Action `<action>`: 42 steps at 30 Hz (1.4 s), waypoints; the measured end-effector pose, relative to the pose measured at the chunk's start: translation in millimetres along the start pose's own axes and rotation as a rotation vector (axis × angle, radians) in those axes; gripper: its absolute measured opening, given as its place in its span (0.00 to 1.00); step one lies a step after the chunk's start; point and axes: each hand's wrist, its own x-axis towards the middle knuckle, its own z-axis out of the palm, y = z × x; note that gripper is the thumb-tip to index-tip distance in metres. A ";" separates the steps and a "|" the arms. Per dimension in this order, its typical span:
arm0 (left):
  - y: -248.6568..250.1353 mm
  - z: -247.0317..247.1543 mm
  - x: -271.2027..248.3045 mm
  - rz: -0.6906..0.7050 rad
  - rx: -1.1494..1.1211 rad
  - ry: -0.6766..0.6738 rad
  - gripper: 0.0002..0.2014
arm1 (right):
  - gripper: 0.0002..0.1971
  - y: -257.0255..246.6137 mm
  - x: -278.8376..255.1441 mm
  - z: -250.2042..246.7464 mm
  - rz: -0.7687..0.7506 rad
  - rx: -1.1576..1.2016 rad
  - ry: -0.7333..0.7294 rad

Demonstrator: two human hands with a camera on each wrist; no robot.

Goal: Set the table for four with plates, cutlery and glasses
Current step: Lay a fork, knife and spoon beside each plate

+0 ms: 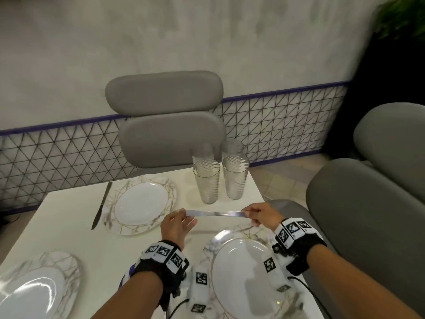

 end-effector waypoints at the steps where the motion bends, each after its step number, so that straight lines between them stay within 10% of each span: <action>1: -5.9 4.6 3.3 -0.008 0.056 0.002 0.05 | 0.09 4.6 5.5 -8.4 0.033 -0.011 0.031; 15: -41.0 21.9 43.1 0.054 1.218 -0.188 0.25 | 0.15 62.4 43.5 -19.1 0.160 -0.288 0.383; 28: -41.2 19.4 38.9 0.089 1.352 -0.282 0.12 | 0.28 61.0 30.1 -26.0 -0.011 -0.563 0.250; 42: -49.7 5.3 34.3 0.299 1.837 -0.392 0.27 | 0.34 75.6 16.6 -31.2 -0.006 -0.721 0.260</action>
